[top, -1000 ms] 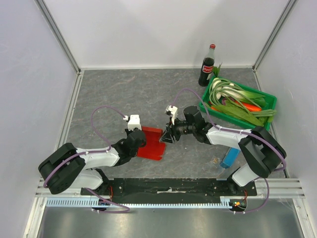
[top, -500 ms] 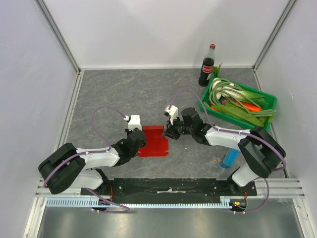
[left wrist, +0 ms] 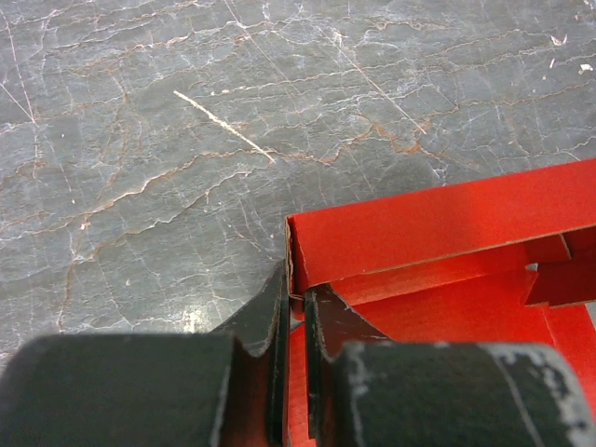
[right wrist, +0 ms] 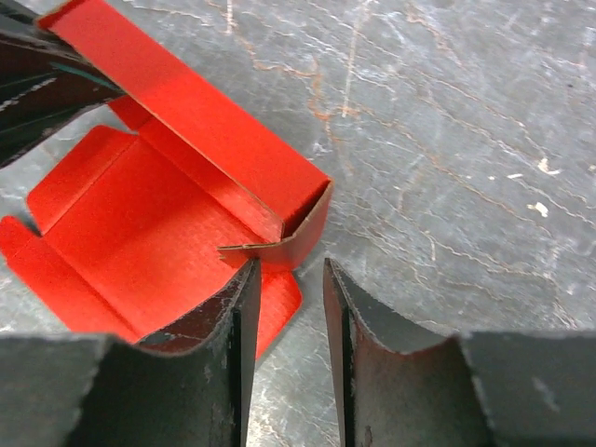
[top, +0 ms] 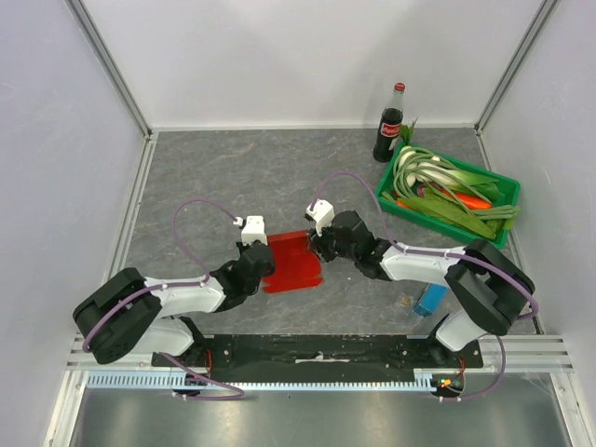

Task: Fold the paper box

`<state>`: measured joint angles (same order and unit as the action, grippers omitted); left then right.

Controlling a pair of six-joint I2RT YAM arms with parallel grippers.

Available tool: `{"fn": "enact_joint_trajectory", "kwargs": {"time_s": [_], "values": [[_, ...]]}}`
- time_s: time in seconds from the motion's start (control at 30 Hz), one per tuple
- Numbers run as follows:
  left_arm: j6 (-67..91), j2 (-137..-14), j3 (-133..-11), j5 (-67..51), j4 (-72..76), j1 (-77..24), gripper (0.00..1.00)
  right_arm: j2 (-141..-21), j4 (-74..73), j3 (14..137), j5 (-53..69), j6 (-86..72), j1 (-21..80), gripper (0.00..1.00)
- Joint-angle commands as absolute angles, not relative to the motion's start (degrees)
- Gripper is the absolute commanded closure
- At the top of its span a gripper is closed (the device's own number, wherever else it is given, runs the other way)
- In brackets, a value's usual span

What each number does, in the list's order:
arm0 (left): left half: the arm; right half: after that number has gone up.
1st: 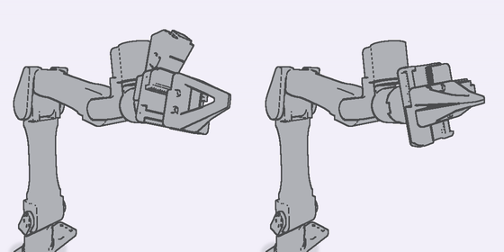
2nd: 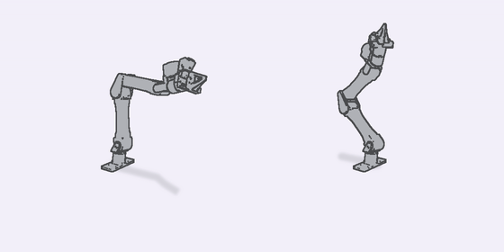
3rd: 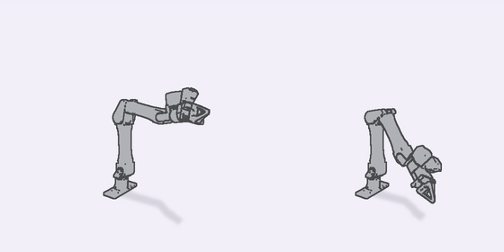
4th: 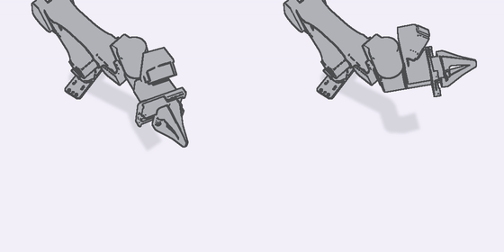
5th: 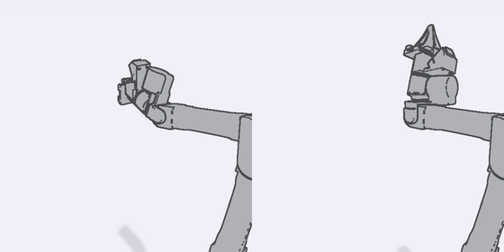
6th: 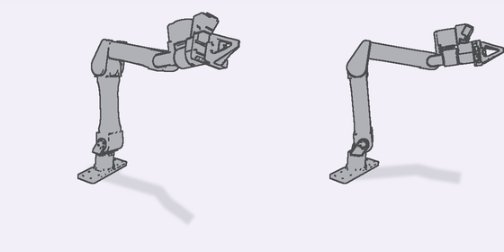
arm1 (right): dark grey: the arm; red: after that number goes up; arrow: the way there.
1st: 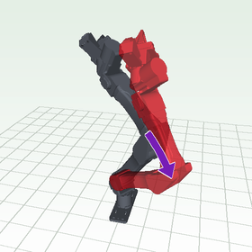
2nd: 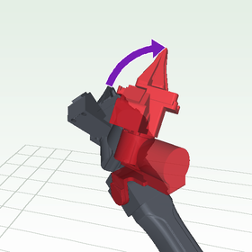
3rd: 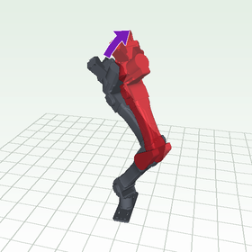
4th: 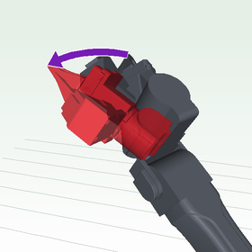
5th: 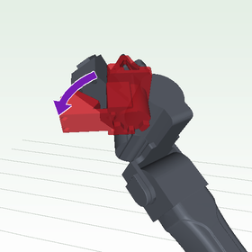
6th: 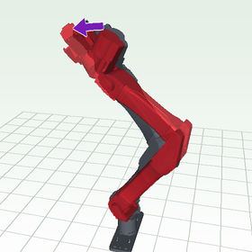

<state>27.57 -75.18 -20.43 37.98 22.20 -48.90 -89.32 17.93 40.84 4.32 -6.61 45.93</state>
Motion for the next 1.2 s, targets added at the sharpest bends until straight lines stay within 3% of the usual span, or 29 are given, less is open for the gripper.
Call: {"fn": "enact_joint_trajectory", "kwargs": {"time_s": [0.0, 0.2, 0.37, 0.5, 0.7, 0.9, 1.17], "values": [[28.39, -75.94, -22.06, 37.09, 25.14, -49.48, 0.98, -90.17, 22.32, 39.99, -6.4, -5.8, 46.67, 0.62], [28.56, -76.2, -22.32, 37.88, 25.05, -49.48, 0.98, -90.44, 21.18, 40.34, -7.56, -6.94, 46.85, 0.64], [29.62, -77.25, -22.68, 38.58, 24.7, -49.57, 0.98, -89.91, 23.47, 39.11, -5.81, -5.54, 46.93, 0.52], [30.32, -77.87, -23.29, 39.37, 23.82, -49.48, 0.98, -91.23, 21.54, 40.16, -0.71, -4.66, 46.93, 0.51], [31.38, -78.05, -23.55, 41.57, 22.59, -49.57, 0.98, -88.16, 16.35, 38.42, -3.16, -6.5, 46.93, 0.5], [31.82, -78.4, -23.12, 41.66, 22.67, -49.48, 0.98, -84.46, 20.11, 33.93, -0.09, -5.19, 47.02, 0.45], [29.19, -78.05, -22.41, 41.13, 24.08, -49.48, 0.98, -90.52, 24.96, 37.61, 0.7, -0.44, 46.93, 0.42]]}}
